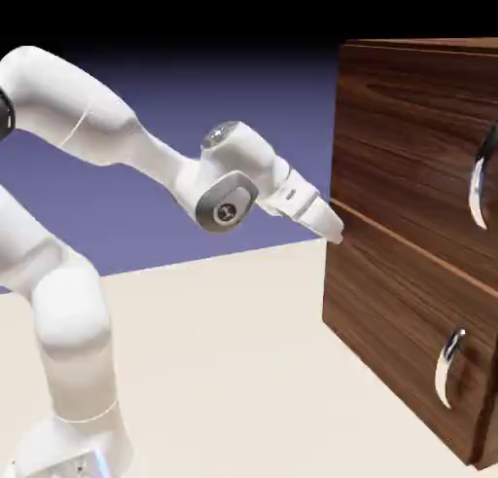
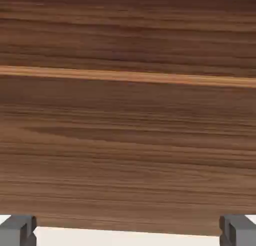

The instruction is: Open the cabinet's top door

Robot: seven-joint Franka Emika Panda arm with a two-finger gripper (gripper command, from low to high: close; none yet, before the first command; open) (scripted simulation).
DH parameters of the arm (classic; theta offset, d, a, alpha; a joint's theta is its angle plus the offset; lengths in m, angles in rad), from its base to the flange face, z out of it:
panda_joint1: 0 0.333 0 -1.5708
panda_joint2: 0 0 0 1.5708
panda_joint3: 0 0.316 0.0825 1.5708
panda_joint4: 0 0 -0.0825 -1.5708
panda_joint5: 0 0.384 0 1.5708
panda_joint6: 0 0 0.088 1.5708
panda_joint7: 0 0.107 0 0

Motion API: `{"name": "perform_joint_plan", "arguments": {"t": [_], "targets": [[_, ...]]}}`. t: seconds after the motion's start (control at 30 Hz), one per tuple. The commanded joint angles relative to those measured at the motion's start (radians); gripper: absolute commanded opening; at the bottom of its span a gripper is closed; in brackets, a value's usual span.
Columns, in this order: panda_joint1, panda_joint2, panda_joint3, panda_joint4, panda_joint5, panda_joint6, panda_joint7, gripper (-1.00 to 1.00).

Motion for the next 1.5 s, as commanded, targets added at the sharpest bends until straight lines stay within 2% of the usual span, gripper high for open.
{"name": "perform_joint_plan", "arguments": {"t": [0.0, 1.47], "targets": [[0.017, -0.008, -0.021, 0.012, -0.044, 0.001, 0.028, 1.0], [0.779, -0.365, -0.936, 0.556, -1.957, 0.061, 1.26, 1.0]]}}
